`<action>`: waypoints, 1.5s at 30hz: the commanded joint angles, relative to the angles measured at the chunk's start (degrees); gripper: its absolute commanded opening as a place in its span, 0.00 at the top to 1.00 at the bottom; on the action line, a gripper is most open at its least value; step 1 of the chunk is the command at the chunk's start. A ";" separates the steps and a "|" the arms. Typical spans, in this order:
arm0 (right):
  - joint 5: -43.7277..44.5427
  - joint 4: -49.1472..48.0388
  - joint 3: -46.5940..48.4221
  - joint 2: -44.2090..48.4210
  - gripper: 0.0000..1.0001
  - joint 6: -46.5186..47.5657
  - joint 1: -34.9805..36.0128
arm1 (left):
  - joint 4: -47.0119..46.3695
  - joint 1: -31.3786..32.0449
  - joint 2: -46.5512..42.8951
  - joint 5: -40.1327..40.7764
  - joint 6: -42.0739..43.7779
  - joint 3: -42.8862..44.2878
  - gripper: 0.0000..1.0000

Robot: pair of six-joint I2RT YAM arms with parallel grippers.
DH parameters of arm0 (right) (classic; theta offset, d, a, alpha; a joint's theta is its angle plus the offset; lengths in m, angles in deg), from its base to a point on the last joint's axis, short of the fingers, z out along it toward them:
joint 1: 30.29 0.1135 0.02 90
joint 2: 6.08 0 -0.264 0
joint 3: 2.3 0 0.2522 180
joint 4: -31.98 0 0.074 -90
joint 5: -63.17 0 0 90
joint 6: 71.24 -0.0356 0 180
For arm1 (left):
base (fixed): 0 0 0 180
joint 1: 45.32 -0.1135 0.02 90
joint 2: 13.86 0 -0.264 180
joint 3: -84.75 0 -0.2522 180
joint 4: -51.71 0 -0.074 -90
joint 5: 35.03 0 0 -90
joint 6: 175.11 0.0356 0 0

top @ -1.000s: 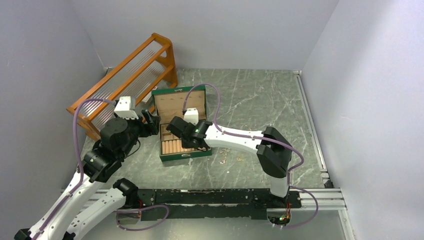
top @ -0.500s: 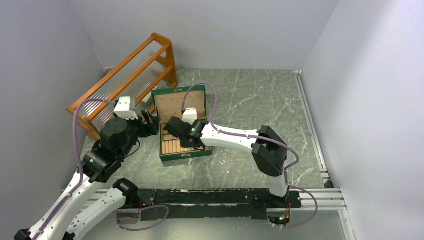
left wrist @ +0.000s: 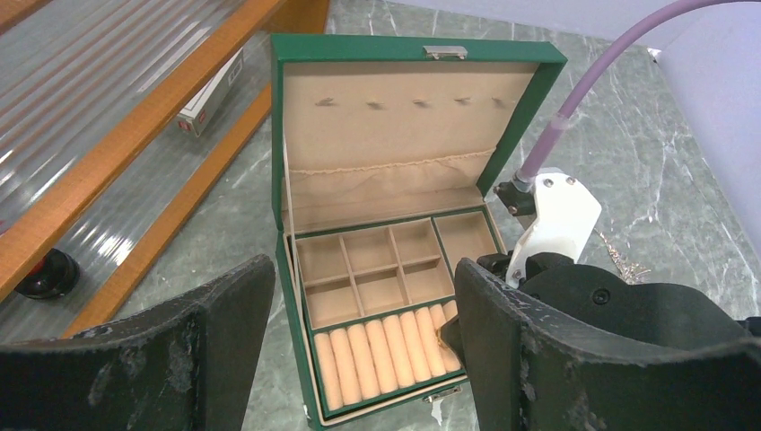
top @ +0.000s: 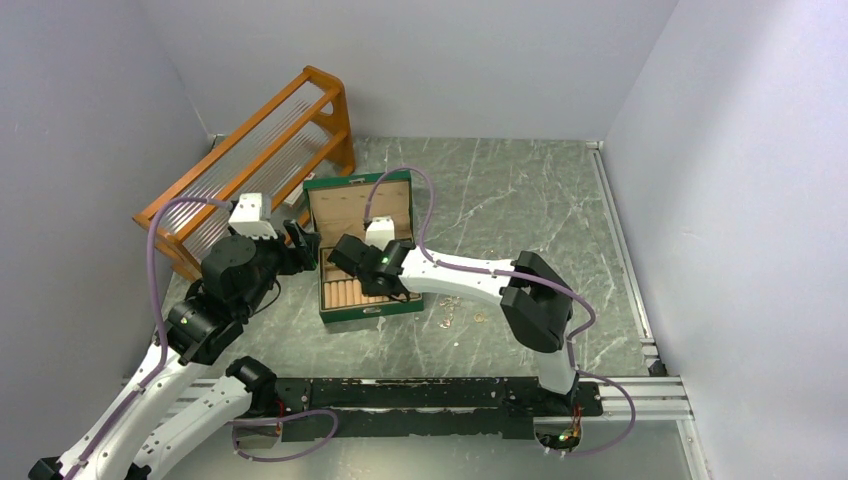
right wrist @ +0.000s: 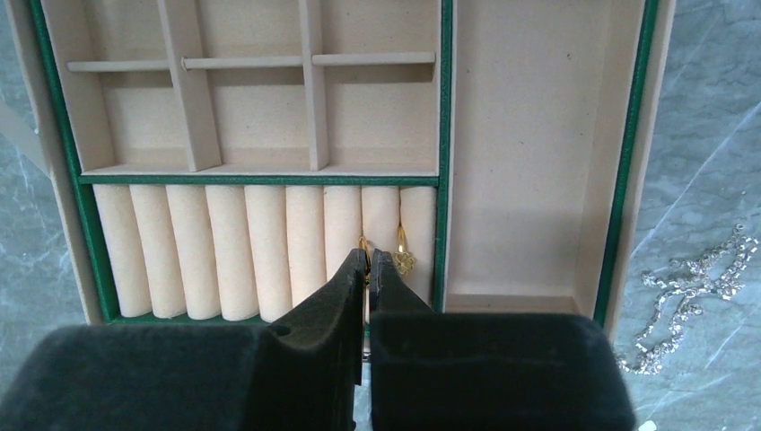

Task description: Organize the mixed jewelry

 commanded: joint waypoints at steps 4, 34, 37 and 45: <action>0.53 0.20 1.51 -2.58 1.00 -0.29 0.27 | 0.39 -0.20 0.22 1.18 0.18 -0.25 0.22; -0.16 -0.82 2.50 -1.07 0.77 0.76 0.32 | 0.21 -0.24 0.92 1.07 0.13 -0.18 0.22; 0.58 -2.20 1.09 1.68 0.75 0.65 0.25 | 0.18 -0.22 0.95 1.20 0.01 -0.25 0.22; 1.15 -9.43 -6.30 7.52 0.73 0.01 0.32 | 0.04 -0.19 1.53 0.96 -0.20 -0.25 0.22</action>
